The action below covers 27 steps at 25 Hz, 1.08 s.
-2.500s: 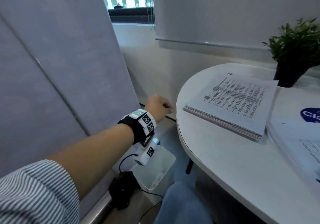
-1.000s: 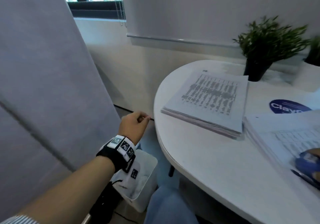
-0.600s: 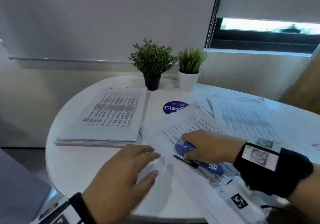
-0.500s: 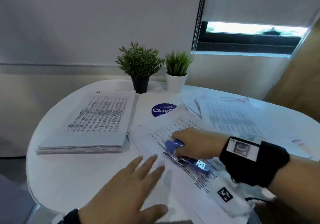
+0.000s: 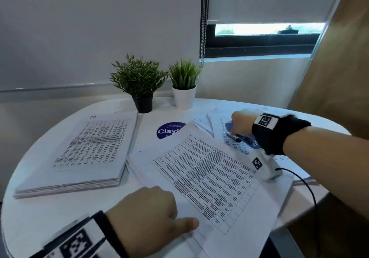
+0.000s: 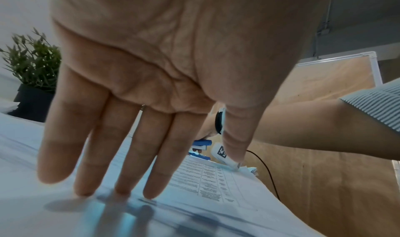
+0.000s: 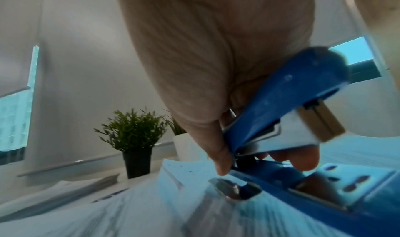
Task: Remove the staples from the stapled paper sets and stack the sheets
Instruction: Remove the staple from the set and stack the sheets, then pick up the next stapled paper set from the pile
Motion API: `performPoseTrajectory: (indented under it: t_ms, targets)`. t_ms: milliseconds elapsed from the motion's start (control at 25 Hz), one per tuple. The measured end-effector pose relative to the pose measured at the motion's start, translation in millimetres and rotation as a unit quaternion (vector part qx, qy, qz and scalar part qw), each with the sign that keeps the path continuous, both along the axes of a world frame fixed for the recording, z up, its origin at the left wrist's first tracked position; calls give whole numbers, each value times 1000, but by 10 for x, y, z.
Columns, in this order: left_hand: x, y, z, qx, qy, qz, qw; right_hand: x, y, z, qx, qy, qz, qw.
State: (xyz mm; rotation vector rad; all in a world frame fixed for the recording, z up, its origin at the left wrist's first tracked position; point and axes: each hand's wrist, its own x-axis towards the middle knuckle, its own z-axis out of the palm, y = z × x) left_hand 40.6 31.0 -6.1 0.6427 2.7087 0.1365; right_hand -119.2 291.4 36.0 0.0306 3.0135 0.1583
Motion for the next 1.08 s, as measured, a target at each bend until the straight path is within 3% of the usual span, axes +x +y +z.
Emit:
performPoseTrajectory:
  t_ms: [160,280,400,560,800,960,1080]
  targets:
    - [3,101,5,-32,47,1,998,-51,96,-173,25,-37,-19,999]
    - [31,102,1,-29,56,1,998,-28,26,-153,32,17,31,999]
    - [71,109,-22,-28,57,-1,998,58,-188,-180,-16,1,86,996]
    - [131,47,-51,-17,56,10,998,164,-432,-290,-110,-120,58,985]
    - [217,20,-50,12,63,24,998,122,-361,-299,-258,-123,-7,958]
    - [224,-10,-105,28,74,22,997,115,-353,-284,-300,-167,-23,939]
    - [251,-22,-121,43,82,30,995,39,-306,-423,-277,-197,-8,941]
